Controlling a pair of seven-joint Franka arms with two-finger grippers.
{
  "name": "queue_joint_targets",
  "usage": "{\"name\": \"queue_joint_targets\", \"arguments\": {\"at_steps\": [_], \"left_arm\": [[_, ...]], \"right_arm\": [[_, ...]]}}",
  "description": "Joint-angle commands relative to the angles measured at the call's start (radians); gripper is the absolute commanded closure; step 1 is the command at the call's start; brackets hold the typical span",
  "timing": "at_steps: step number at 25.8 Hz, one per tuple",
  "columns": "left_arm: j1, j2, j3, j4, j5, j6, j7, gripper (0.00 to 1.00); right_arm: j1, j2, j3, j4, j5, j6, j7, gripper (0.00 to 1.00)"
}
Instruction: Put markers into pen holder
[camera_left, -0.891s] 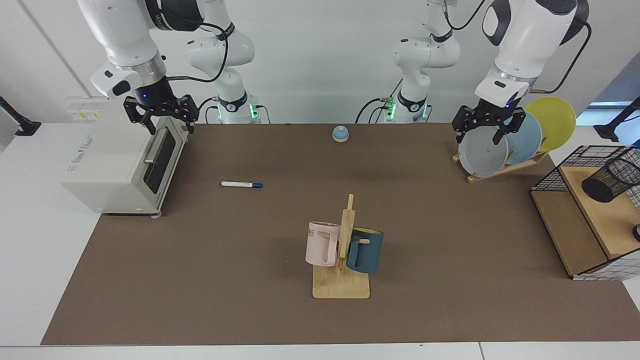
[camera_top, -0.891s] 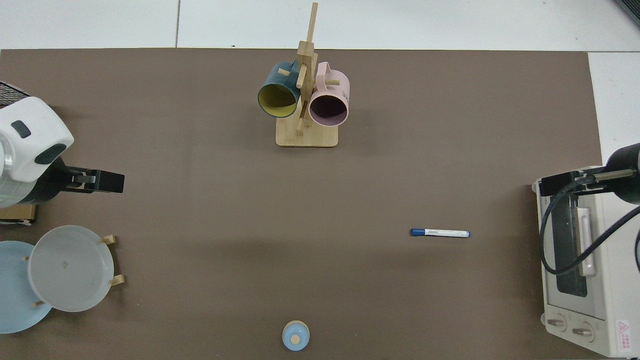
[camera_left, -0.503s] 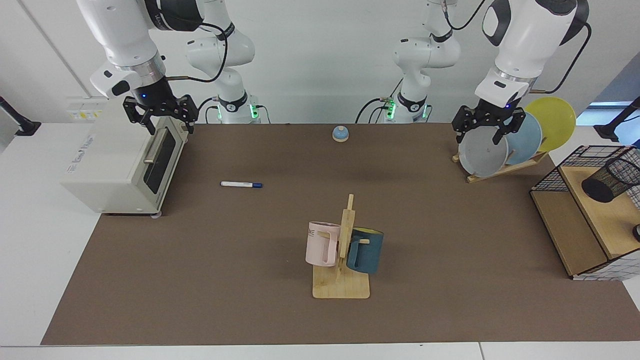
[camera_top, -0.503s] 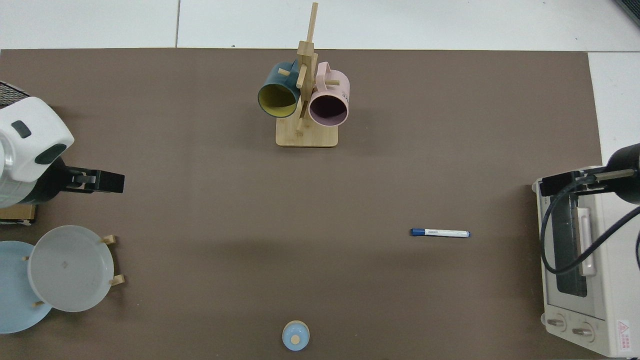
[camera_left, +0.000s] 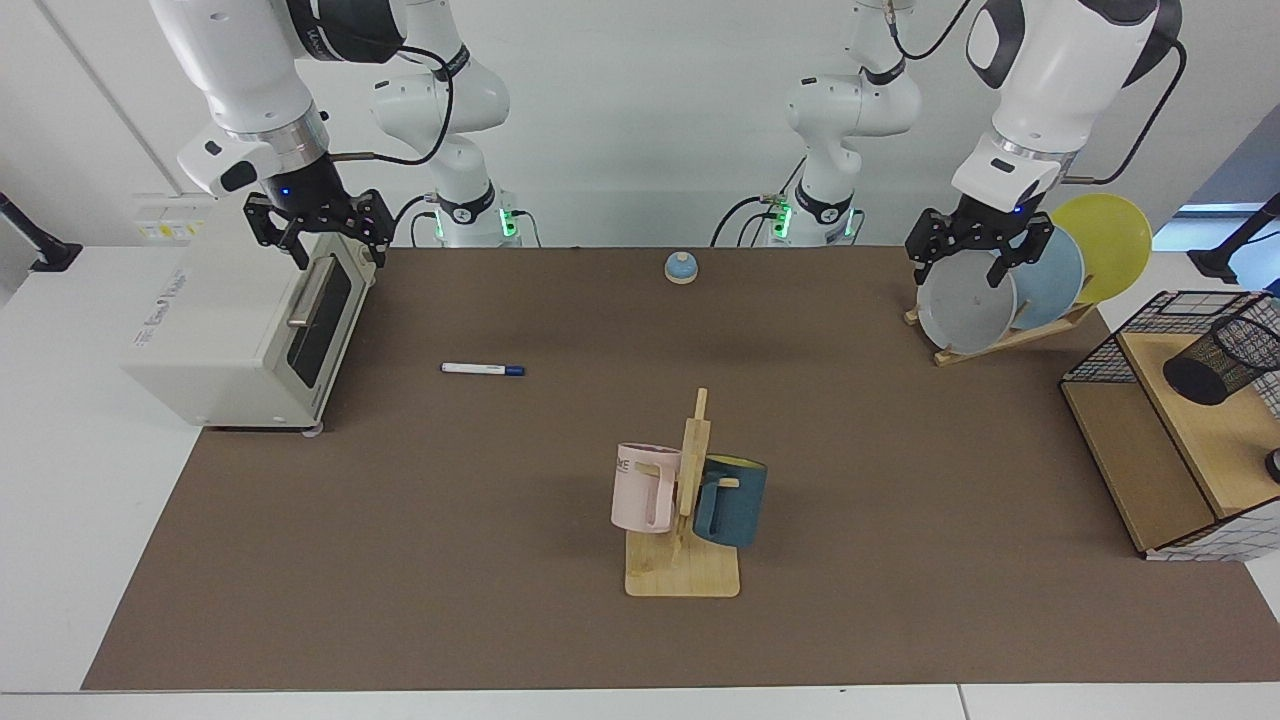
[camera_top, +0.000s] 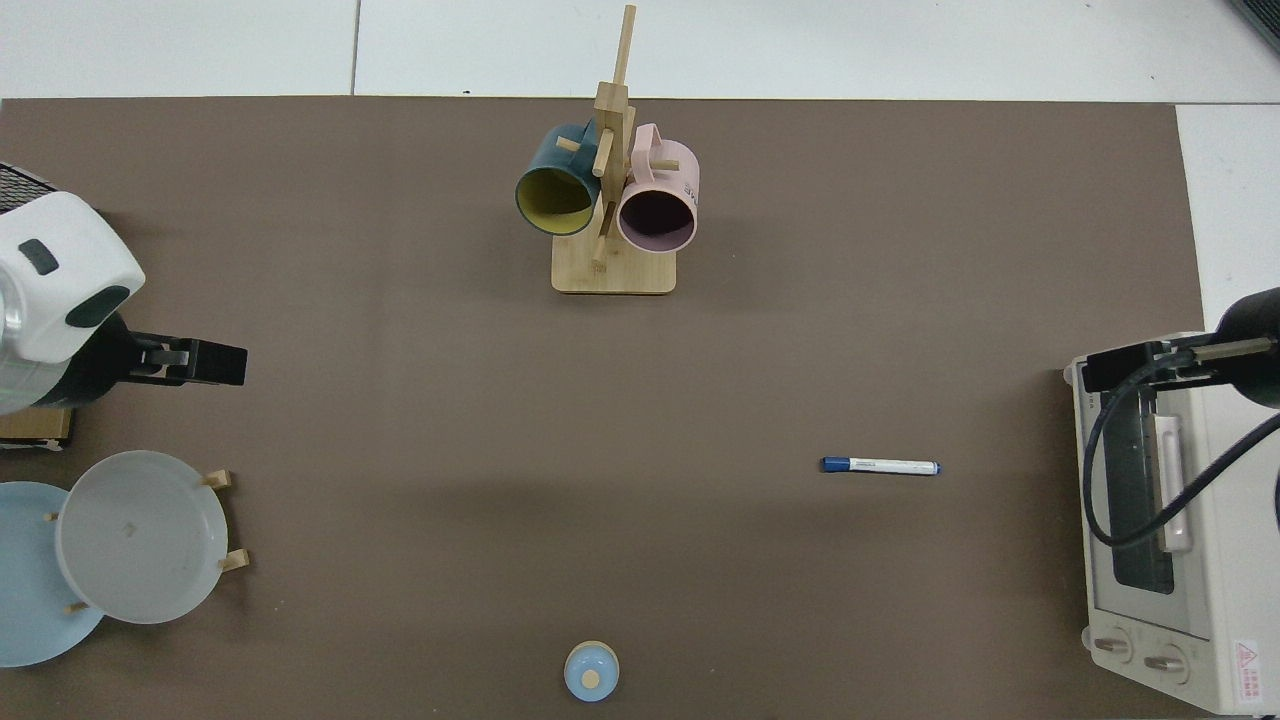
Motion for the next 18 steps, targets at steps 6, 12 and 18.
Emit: {"name": "queue_joint_targets", "arguments": {"at_steps": [6, 12, 18], "left_arm": [[-0.005, 0.063, 0.005, 0.100, -0.008, -0.058, -0.001, 0.00], [-0.003, 0.089, 0.005, 0.123, -0.008, -0.055, -0.001, 0.00], [0.000, 0.110, 0.008, 0.114, -0.008, -0.025, 0.004, 0.00]], "right_arm": [[-0.030, -0.049, 0.003, -0.071, 0.005, -0.002, 0.187, 0.00], [-0.018, -0.067, 0.006, -0.117, -0.007, 0.000, 0.640, 0.00], [-0.018, -0.046, 0.008, -0.197, 0.008, 0.064, 0.957, 0.00]]}}
